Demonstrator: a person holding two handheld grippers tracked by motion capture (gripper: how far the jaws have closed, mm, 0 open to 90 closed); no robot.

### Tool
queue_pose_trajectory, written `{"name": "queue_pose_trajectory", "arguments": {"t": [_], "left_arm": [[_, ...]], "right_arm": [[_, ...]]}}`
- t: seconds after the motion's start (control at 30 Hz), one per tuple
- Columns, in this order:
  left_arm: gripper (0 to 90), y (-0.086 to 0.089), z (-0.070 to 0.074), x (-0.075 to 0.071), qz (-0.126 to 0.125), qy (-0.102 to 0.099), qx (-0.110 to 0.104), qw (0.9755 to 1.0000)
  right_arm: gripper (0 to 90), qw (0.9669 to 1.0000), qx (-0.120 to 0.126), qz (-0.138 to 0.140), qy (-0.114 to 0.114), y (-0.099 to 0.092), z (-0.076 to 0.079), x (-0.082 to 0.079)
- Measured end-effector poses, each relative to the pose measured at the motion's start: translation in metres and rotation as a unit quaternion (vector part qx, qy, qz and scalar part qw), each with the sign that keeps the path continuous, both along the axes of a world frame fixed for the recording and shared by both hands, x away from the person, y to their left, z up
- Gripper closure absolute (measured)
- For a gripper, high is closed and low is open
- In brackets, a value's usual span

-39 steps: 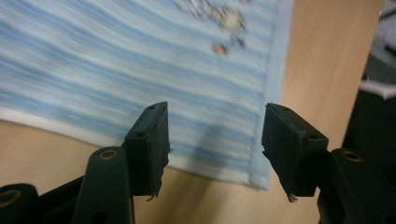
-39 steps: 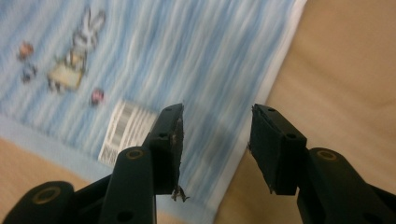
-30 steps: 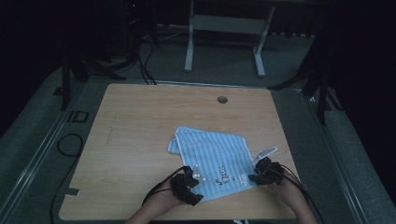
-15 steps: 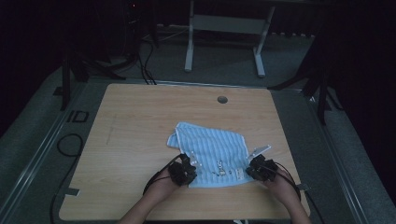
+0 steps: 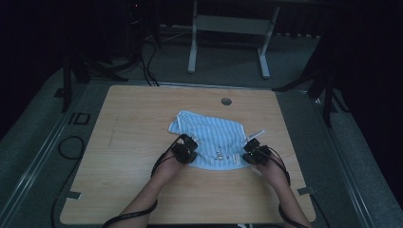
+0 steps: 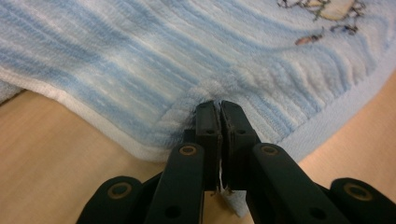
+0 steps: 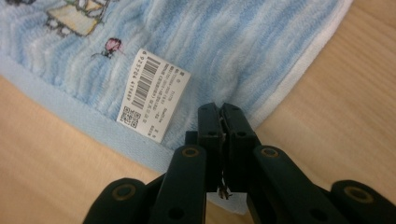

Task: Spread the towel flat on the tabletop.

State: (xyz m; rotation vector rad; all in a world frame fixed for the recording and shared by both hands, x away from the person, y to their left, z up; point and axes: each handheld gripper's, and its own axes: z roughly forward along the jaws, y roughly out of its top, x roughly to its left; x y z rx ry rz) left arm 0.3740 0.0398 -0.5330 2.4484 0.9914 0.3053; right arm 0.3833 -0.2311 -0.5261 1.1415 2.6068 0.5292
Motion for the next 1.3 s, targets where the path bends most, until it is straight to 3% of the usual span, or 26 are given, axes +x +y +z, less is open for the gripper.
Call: {"name": "queue_pose_trajectory", "arguments": {"t": [0.13, 0.17, 0.2, 0.27, 0.37, 0.4, 0.43, 0.47, 0.5, 0.53, 0.57, 0.6, 0.63, 0.67, 0.7, 0.73, 0.87, 1.0, 1.03, 1.1, 1.17, 1.27, 1.3], "left_arm": [[87.1, -0.001, 0.003, 0.001, 0.000, -0.001, 0.003, 1.0000], [87.2, 0.001, 0.007, 0.000, 0.001, -0.002, -0.009, 1.0000], [87.5, 0.009, 0.020, -0.005, 0.004, -0.007, -0.038, 0.9992], [87.5, 0.018, 0.038, -0.012, 0.001, -0.014, -0.065, 0.9978], [87.5, 0.033, 0.068, -0.029, -0.011, -0.034, -0.079, 0.9963], [87.5, 0.033, 0.068, -0.029, -0.011, -0.034, -0.079, 0.9963], [87.5, 0.038, 0.077, -0.037, -0.013, -0.042, -0.084, 0.9955], [87.5, 0.043, 0.085, -0.045, -0.016, -0.050, -0.090, 0.9945], [87.4, 0.051, 0.099, -0.062, -0.028, -0.057, -0.097, 0.9932], [87.4, 0.051, 0.099, -0.062, -0.028, -0.057, -0.097, 0.9932], [87.4, 0.059, 0.108, -0.083, -0.045, -0.061, -0.102, 0.9919], [87.3, 0.064, 0.111, -0.094, -0.053, -0.065, -0.102, 0.9912], [87.3, 0.068, 0.110, -0.104, -0.060, -0.059, -0.103, 0.9911], [87.2, 0.068, 0.110, -0.104, -0.060, -0.059, -0.103, 0.9911], [87.2, 0.076, 0.107, -0.122, -0.073, -0.053, -0.103, 0.9906], [87.2, 0.079, 0.103, -0.131, -0.078, -0.044, -0.102, 0.9907], [87.1, 0.091, 0.080, -0.160, -0.094, -0.012, -0.089, 0.9915], [87.0, 0.099, 0.051, -0.177, -0.098, 0.032, -0.086, 0.9909], [87.0, 0.099, 0.051, -0.177, -0.098, 0.032, -0.086, 0.9909], [86.9, 0.101, 0.038, -0.187, -0.113, 0.060, -0.090, 0.9878], [86.8, 0.099, 0.031, -0.193, -0.134, 0.082, -0.092, 0.9833], [85.4, 0.094, 0.022, -0.201, -0.163, 0.116, -0.101, 0.9746], [80.1, 0.094, 0.021, -0.200, -0.159, 0.115, -0.100, 0.9754]], "right_arm": [[87.9, 0.9999, 0.011, -0.004, 0.005, 0.000, 0.002, 0.002], [87.9, 0.9998, 0.019, -0.005, 0.001, -0.002, 0.005, 0.000], [87.9, 0.9996, 0.027, -0.003, -0.001, -0.004, 0.009, -0.003], [87.9, 0.9992, 0.036, 0.007, -0.019, -0.008, 0.020, -0.010], [88.0, 0.9974, 0.050, 0.019, -0.048, -0.014, 0.045, -0.025], [88.0, 0.9974, 0.050, 0.019, -0.048, -0.014, 0.045, -0.025], [87.9, 0.9953, 0.063, 0.031, -0.067, -0.016, 0.063, -0.039], [87.9, 0.9938, 0.070, 0.039, -0.077, -0.016, 0.072, -0.047], [87.9, 0.9926, 0.073, 0.047, -0.085, -0.016, 0.079, -0.056], [87.9, 0.9913, 0.077, 0.057, -0.091, -0.015, 0.086, -0.066], [87.9, 0.9897, 0.082, 0.067, -0.097, -0.015, 0.091, -0.076], [87.9, 0.9886, 0.086, 0.074, -0.098, -0.013, 0.094, -0.087], [87.9, 0.9879, 0.088, 0.085, -0.095, -0.012, 0.095, -0.098], [87.9, 0.9879, 0.088, 0.085, -0.095, -0.012, 0.095, -0.098], [87.9, 0.9871, 0.090, 0.096, -0.091, -0.010, 0.094, -0.109], [87.8, 0.9855, 0.096, 0.113, -0.081, -0.006, 0.090, -0.127], [87.8, 0.9831, 0.101, 0.146, -0.046, 0.005, 0.072, -0.159], [87.7, 0.9817, 0.100, 0.162, -0.012, 0.017, 0.048, -0.182], [87.7, 0.9817, 0.100, 0.162, -0.012, 0.017, 0.048, -0.182], [87.7, 0.9801, 0.104, 0.168, 0.016, 0.022, 0.030, -0.199], [87.2, 0.9802, 0.099, 0.170, 0.024, 0.023, 0.023, -0.206], [80.1, 0.9771, 0.112, 0.174, 0.049, 0.020, 0.015, -0.215], [74.7, 0.9770, 0.108, 0.176, 0.050, 0.019, 0.015, -0.218]]}}
